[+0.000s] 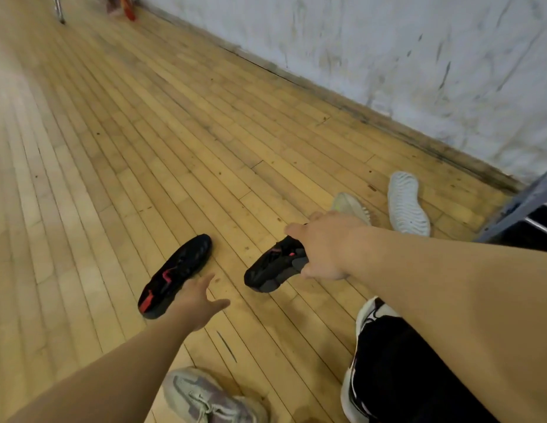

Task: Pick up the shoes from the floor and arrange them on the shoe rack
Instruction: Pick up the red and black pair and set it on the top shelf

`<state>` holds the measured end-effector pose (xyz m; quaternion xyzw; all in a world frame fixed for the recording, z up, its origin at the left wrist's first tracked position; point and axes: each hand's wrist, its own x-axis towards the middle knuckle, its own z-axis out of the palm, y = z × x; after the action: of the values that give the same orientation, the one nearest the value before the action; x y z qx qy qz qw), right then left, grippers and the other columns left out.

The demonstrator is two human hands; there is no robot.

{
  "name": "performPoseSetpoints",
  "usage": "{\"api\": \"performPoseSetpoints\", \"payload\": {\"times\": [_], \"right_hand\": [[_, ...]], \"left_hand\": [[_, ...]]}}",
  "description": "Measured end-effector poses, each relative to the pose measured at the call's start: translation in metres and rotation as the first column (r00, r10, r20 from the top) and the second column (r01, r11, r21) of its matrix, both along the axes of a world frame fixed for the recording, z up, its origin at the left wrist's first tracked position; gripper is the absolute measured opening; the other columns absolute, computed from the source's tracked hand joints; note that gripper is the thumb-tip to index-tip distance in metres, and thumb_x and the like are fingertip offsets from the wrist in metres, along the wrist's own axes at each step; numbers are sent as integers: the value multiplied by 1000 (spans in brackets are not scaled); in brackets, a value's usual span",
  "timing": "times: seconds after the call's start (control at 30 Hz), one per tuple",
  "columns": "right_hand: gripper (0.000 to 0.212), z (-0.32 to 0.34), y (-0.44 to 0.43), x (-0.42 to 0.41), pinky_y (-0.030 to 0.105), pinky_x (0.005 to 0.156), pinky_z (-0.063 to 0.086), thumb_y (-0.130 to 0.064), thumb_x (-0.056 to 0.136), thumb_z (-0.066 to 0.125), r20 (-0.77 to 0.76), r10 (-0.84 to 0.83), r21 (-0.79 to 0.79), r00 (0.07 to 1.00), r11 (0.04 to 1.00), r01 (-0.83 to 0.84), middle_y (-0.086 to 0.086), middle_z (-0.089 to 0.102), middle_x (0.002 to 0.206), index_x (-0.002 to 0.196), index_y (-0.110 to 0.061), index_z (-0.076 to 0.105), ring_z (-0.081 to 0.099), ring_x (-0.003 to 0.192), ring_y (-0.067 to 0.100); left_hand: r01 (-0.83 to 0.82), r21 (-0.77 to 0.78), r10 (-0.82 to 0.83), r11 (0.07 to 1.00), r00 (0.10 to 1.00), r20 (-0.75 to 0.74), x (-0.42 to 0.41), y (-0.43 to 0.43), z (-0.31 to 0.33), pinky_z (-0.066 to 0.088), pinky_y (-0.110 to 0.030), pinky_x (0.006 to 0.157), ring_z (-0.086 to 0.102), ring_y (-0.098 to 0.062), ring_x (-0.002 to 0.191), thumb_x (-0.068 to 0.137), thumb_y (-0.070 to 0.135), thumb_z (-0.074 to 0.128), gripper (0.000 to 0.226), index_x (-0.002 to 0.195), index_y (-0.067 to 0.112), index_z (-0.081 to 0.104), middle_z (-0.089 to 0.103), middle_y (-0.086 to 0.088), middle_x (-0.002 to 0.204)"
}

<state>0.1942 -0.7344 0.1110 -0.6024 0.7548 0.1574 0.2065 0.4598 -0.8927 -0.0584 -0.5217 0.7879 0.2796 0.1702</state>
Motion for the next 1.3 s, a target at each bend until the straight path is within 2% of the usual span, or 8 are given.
{"api": "performPoseSetpoints", "payload": {"times": [0.1,0.33,0.53,0.63,0.9,1.07,1.13,1.3], "right_hand": [[70,-5,-10,0,45,88,54,-56,90,59,5,-3,-17,1000,1000,3,8,52,121,151,-32,32,55,108,31],[68,-27,-24,-16,45,90,53,-63,89,57,64,-69,-18,996,997,71,7,55,123,145,-32,35,56,107,30],[79,-37,-27,-31,40,88,52,-65,89,58,119,-124,18,985,992,122,7,54,126,154,-35,25,55,106,27],[82,-41,-31,-33,41,91,52,-66,89,59,138,-147,12,979,989,147,6,54,130,156,-34,23,57,112,27],[81,-38,-43,-25,42,91,53,-65,88,60,105,-125,-23,987,992,128,5,54,127,155,-35,25,56,112,27],[79,-34,-44,-21,41,90,52,-64,88,60,57,-125,-18,991,992,126,5,55,126,154,-34,27,55,111,27],[78,-36,-41,-20,40,85,51,-65,89,59,18,-114,-13,993,993,115,5,56,124,153,-33,28,56,109,27],[75,-39,-30,-25,41,86,52,-62,90,59,-22,-139,32,990,990,139,7,55,124,151,-31,31,51,100,25]], "left_hand": [[-34,-45,39,998,992,119,21,-22,-20,51,-47,102,46,-35,133,83,72,63,96,160,42,15,26,-11,161],[15,-58,3,998,950,314,40,-57,-56,27,-60,118,14,-44,152,88,74,53,90,160,47,6,-3,-10,171],[-7,-15,12,1000,929,371,50,-87,-99,27,-62,119,19,-43,151,91,61,58,85,161,38,17,10,-8,170],[4,-10,0,1000,931,365,49,-95,-112,35,-59,114,35,-38,142,91,47,60,75,157,24,32,29,-6,161],[-171,41,162,984,971,174,21,-74,-104,36,-52,117,38,-35,142,97,23,55,68,160,17,31,22,-3,166],[31,120,-30,992,1000,-4,-38,3,-82,36,-54,116,38,-28,138,90,47,63,70,154,28,40,37,3,155],[124,55,-125,991,992,21,-59,38,-71,31,-54,116,30,-31,140,82,65,63,85,156,38,32,27,5,158],[-202,99,191,974,976,108,-69,71,-83,38,-57,111,28,-44,142,62,84,69,123,153,58,-10,-2,-4,165]]}}
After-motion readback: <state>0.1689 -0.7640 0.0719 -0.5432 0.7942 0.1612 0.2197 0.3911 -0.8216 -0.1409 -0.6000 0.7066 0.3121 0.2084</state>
